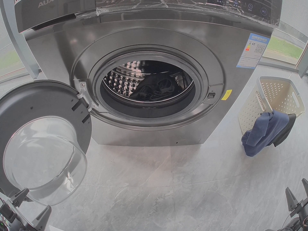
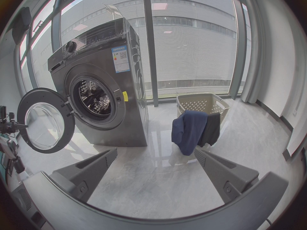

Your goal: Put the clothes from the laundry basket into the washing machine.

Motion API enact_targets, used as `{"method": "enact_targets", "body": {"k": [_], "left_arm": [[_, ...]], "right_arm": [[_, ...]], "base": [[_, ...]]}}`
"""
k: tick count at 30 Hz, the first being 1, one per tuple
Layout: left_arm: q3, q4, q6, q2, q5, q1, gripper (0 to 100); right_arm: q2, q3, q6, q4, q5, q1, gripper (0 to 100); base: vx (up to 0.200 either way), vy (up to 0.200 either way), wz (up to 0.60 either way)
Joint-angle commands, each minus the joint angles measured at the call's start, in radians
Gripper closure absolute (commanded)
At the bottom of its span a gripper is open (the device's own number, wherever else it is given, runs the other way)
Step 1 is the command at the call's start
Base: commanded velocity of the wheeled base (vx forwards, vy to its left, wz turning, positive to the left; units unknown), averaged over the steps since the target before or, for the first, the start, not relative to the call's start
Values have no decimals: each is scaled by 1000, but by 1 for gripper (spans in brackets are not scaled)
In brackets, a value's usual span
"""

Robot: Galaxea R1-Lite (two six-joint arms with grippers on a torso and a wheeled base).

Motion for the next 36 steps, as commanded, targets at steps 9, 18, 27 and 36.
{"method": "enact_targets", "body": {"k": [9, 18, 27, 36], "left_arm": [[17, 89, 82, -244, -99, 314, 0], [14, 172, 97, -277, 5, 299, 0], [16, 166, 97, -277, -16, 299, 0], [16, 166, 97, -277, -22, 297, 0]], "right_arm": [[-153, 13, -49, 43, -10, -132, 0], [-153, 13, -51, 95, 115, -127, 0], [-154, 12, -69, 95, 94, -127, 0], [-154, 13, -69, 95, 94, -127, 0]], "base": [[0, -133, 0], [0, 0, 0], [0, -67, 0], [0, -200, 0]]}}
